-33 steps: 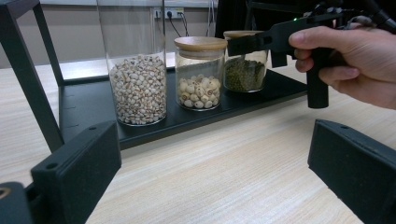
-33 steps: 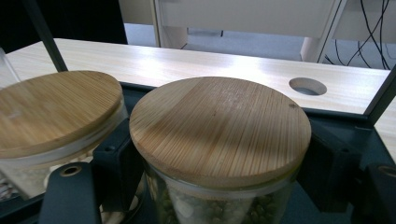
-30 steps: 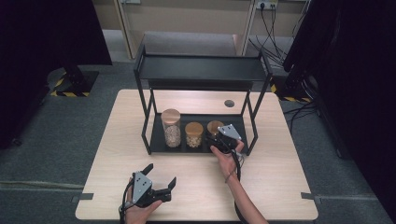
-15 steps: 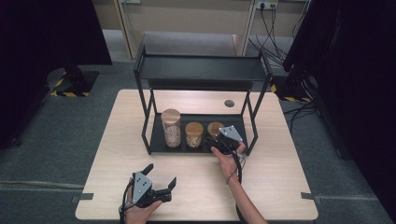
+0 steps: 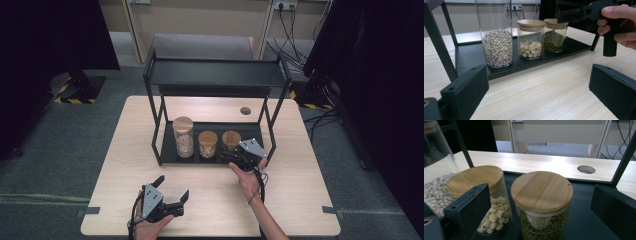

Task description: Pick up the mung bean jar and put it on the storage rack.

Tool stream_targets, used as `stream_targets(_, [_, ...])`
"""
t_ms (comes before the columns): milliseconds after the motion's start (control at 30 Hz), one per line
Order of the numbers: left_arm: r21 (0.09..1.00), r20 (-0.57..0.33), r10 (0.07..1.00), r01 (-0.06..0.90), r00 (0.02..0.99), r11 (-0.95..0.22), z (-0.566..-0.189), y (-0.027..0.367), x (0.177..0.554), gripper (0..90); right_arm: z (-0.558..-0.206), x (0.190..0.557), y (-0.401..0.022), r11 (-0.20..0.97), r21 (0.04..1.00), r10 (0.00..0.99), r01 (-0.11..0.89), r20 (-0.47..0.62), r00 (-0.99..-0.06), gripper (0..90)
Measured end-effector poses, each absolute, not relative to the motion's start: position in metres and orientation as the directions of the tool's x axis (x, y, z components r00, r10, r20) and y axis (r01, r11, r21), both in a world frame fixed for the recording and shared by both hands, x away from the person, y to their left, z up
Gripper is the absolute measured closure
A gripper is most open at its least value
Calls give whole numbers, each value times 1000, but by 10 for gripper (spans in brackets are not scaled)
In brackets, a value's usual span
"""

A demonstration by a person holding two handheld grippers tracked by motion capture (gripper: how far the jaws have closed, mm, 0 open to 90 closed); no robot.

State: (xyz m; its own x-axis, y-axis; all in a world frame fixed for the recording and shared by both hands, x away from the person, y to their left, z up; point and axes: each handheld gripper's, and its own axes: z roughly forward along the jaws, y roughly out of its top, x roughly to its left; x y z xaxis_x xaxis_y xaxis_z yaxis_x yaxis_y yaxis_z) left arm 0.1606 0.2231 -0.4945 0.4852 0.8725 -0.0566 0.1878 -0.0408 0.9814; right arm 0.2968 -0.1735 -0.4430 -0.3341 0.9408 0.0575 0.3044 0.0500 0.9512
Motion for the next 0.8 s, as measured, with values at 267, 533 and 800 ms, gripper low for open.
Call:
stream_targets(267, [982,-57,873,185,484,-38,-494,223,160,20,-441,288,-176,48,956,935,288,59,-350,29])
stream_targets(533, [981,-57,873,187,484,-40,-494,223,161,20,-441,274,-185,37,961,918,274,76,-390,29])
stream_targets(800, [982,-58,874,187,483,-39,-495,223,161,20,-440,255,-193,30,967,894,254,88,-438,28])
